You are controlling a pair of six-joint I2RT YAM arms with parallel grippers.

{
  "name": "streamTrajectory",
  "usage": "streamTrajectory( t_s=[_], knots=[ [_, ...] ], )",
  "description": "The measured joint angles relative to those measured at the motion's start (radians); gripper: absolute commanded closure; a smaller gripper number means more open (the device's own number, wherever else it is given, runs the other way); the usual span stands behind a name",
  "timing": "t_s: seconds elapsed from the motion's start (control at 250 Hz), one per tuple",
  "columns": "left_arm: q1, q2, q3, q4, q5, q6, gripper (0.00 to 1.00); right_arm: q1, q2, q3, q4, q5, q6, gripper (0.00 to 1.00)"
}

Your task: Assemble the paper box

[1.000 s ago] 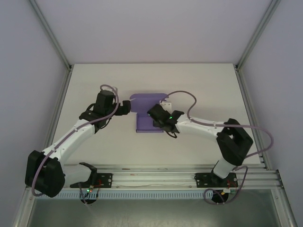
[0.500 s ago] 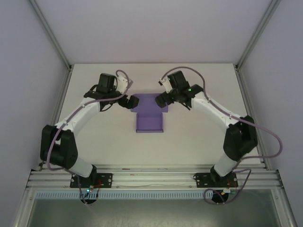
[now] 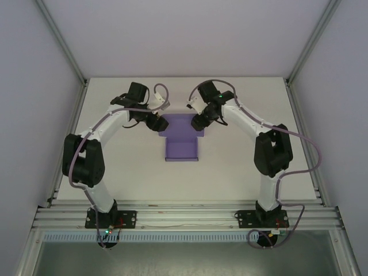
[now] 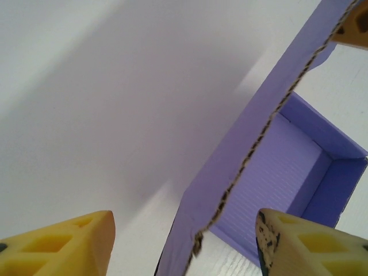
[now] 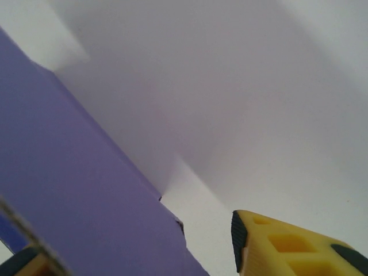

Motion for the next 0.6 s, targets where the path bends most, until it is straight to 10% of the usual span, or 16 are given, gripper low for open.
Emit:
streamTrajectory(
  t_s=[0.244, 0.6],
  knots=[
    [0.0, 0.024, 0.005, -0.044, 0.023, 0.023, 0.95, 0.0, 0.0, 0.013, -0.032, -0.001, 0.003, 0.85],
    [-0.001, 0.013, 0.005, 0.019, -0.022, -0.113, 1.0, -0.003, -0.004, 0.033, -0.016, -0.003, 0.116, 1.0]
  ],
)
